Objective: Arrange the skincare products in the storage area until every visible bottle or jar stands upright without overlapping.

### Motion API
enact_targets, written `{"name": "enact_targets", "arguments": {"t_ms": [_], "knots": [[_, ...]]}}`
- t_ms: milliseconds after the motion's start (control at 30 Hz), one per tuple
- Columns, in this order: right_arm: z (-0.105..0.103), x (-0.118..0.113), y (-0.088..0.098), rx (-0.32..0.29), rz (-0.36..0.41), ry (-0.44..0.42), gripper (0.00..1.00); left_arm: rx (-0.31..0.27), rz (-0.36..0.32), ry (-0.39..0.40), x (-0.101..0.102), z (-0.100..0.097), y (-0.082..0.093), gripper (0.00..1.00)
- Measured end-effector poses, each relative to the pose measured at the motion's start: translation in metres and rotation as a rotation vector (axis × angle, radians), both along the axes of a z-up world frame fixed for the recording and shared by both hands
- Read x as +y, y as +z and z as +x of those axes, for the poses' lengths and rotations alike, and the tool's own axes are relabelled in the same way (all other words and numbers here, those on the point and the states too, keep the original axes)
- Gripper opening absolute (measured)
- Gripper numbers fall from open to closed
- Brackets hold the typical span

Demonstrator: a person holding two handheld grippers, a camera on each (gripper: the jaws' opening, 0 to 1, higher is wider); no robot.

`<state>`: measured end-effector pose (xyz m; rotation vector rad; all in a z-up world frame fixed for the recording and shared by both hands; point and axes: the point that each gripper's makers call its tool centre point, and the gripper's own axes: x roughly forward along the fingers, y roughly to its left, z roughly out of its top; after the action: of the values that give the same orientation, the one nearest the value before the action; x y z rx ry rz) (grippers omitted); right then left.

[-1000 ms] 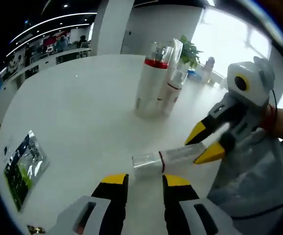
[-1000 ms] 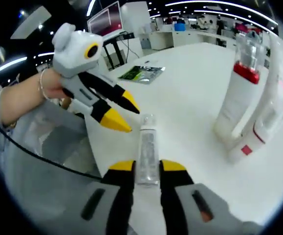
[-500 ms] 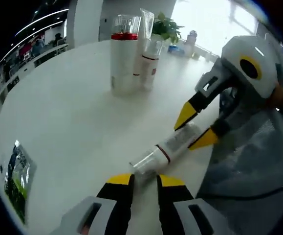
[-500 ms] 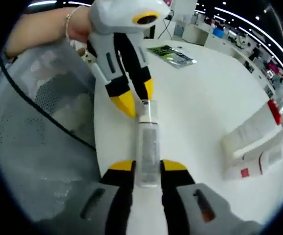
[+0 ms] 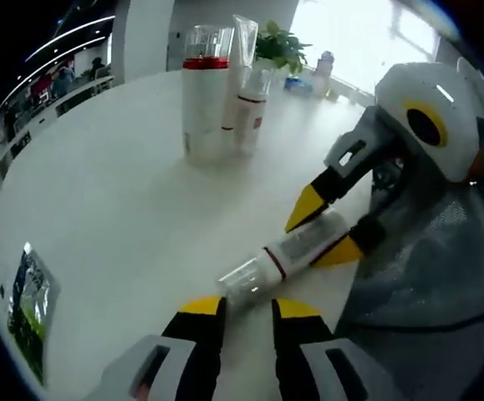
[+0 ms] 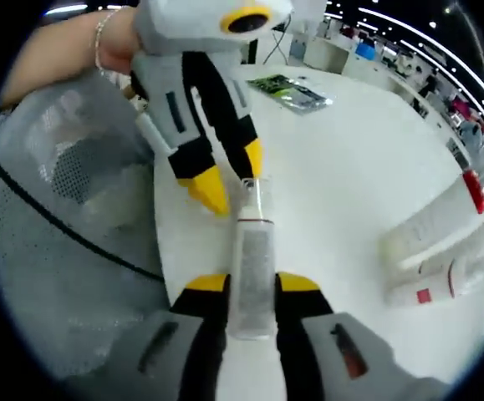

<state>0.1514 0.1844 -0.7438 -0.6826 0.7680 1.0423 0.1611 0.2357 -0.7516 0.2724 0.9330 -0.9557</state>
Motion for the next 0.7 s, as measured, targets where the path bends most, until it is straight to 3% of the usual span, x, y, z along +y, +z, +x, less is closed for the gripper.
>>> {"name": "enact_targets", "arguments": {"t_ms": [200, 433, 467, 700], "knots": [[0.008, -0.005, 0.008, 0.016, 0.067, -0.079, 0.20, 0.025, -0.083, 0.061, -0.003, 0.003, 0.008, 0.23], [0.019, -0.002, 0.030, 0.079, 0.268, -0.205, 0.20, 0.047, -0.137, 0.093, -0.006, 0.004, 0.014, 0.24], [0.019, 0.000, 0.035, 0.095, 0.311, -0.215, 0.20, 0.075, -0.188, 0.113, -0.010, 0.003, 0.018, 0.24], [0.018, 0.005, 0.043, 0.075, 0.357, -0.197, 0.20, 0.139, -0.339, 0.193, -0.017, 0.009, 0.033, 0.30]]}}
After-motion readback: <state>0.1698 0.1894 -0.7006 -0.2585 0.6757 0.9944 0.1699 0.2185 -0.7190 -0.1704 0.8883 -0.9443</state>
